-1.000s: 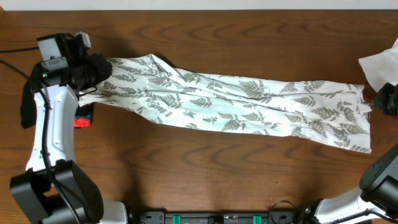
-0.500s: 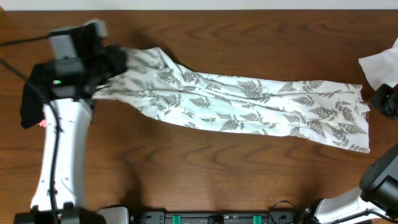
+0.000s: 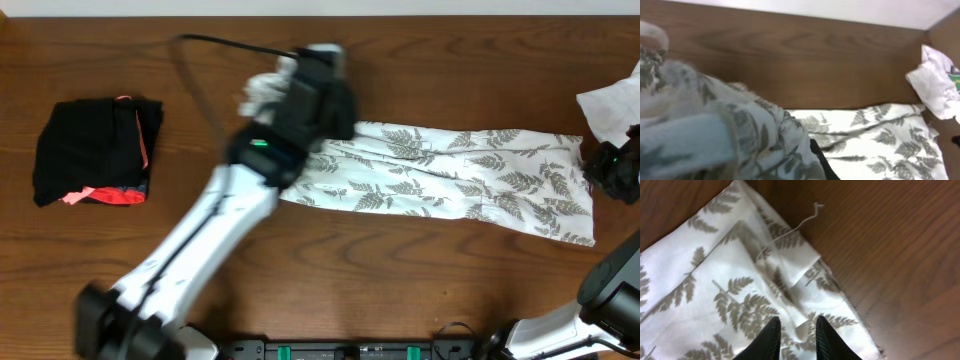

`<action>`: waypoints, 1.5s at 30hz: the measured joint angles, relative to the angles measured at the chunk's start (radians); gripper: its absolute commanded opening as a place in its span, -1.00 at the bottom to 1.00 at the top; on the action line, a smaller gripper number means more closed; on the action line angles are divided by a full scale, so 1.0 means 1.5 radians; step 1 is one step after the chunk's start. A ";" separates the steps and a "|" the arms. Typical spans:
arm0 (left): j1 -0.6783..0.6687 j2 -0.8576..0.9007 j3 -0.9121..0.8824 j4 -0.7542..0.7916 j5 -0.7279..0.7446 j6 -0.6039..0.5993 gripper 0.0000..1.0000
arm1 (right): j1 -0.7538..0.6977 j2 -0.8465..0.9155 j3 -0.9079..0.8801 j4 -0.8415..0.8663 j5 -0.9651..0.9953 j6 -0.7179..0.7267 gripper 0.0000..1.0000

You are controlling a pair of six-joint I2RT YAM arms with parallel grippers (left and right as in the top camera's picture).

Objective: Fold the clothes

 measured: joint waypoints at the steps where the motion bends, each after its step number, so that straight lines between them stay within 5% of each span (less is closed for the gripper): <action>1: -0.021 0.023 0.000 0.019 -0.010 -0.013 -0.88 | 0.004 0.000 0.000 -0.002 -0.001 0.001 -0.55; 10: -0.151 0.205 0.001 0.253 -0.045 -0.078 -0.88 | 0.035 0.000 0.000 -0.010 -0.013 0.002 -0.56; 17: -0.191 0.250 0.001 0.342 -0.050 -0.089 -0.87 | 0.042 0.000 0.000 -0.011 -0.017 0.006 -0.56; 18: -0.193 0.252 0.001 0.347 -0.051 -0.089 -0.75 | 0.042 0.000 0.000 -0.011 -0.018 0.006 -0.56; 21: -0.194 0.252 0.001 0.367 -0.051 -0.091 0.12 | 0.042 0.000 0.000 -0.011 -0.018 0.006 -0.56; 26: -0.194 0.252 0.011 0.416 -0.024 -0.093 0.41 | 0.045 0.000 0.000 -0.011 -0.018 0.006 -0.56; 36: -0.186 0.249 0.045 0.400 0.012 -0.071 0.42 | 0.064 0.000 0.000 -0.010 -0.017 0.006 -0.56; 45: -0.068 0.238 0.052 0.180 0.000 -0.038 0.52 | 0.064 0.000 0.000 -0.011 -0.026 0.009 -0.46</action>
